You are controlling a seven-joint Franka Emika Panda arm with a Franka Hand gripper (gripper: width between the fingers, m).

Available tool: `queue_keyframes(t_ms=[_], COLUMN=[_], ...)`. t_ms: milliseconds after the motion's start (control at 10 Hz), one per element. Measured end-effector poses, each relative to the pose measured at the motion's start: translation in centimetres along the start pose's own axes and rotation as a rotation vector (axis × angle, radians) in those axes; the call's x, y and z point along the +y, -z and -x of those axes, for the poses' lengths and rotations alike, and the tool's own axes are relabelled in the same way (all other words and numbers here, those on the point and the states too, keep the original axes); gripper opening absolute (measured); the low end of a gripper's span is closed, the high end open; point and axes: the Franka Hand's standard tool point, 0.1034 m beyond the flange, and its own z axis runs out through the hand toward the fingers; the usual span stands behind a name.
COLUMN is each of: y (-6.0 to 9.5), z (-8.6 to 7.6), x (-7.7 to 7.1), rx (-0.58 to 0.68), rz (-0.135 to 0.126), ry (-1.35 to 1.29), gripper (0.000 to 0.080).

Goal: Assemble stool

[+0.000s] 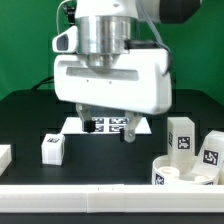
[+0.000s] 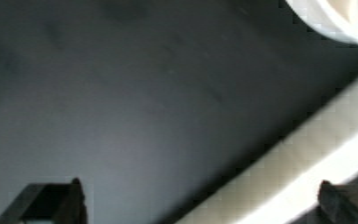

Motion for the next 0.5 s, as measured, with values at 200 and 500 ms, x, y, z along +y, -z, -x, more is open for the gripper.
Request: queue_keyframes(t_ms=[200, 500], y=[-0.04, 0.03], z=[-0.14, -0.17], x=[0.15, 0.01], rx=[0.001, 0.006], rz=[0.0, 0.013], ry=[0.143, 0.391], gripper=[0.0649, 0.0649])
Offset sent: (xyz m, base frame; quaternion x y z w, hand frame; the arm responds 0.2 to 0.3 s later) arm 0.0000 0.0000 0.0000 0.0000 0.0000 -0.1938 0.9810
